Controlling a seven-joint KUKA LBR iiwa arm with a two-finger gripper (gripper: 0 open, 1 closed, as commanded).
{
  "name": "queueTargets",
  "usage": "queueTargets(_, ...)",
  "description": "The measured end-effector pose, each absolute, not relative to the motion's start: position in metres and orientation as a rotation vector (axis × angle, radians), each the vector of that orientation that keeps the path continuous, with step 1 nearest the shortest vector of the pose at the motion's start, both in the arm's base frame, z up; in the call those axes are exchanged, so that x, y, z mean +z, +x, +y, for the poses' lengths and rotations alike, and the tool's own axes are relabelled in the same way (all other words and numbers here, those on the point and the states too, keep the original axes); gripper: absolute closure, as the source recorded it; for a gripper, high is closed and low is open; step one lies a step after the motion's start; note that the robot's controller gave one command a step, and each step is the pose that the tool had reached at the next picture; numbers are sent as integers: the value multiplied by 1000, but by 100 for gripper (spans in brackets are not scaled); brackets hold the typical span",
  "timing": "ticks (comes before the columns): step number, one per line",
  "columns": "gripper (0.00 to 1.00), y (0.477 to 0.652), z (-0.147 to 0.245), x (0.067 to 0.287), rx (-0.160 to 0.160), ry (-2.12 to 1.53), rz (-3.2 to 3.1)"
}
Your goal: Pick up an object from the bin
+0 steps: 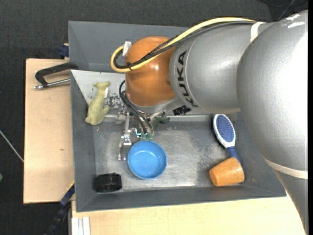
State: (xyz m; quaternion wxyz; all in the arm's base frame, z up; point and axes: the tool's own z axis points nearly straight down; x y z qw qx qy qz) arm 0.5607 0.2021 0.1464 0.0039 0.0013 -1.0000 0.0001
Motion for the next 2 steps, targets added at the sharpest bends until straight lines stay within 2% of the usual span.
queueTargets(1,0,544,147,73,-6,357,-3128)
queueTargets(2,100,548,146,77,-3,357,-3138)
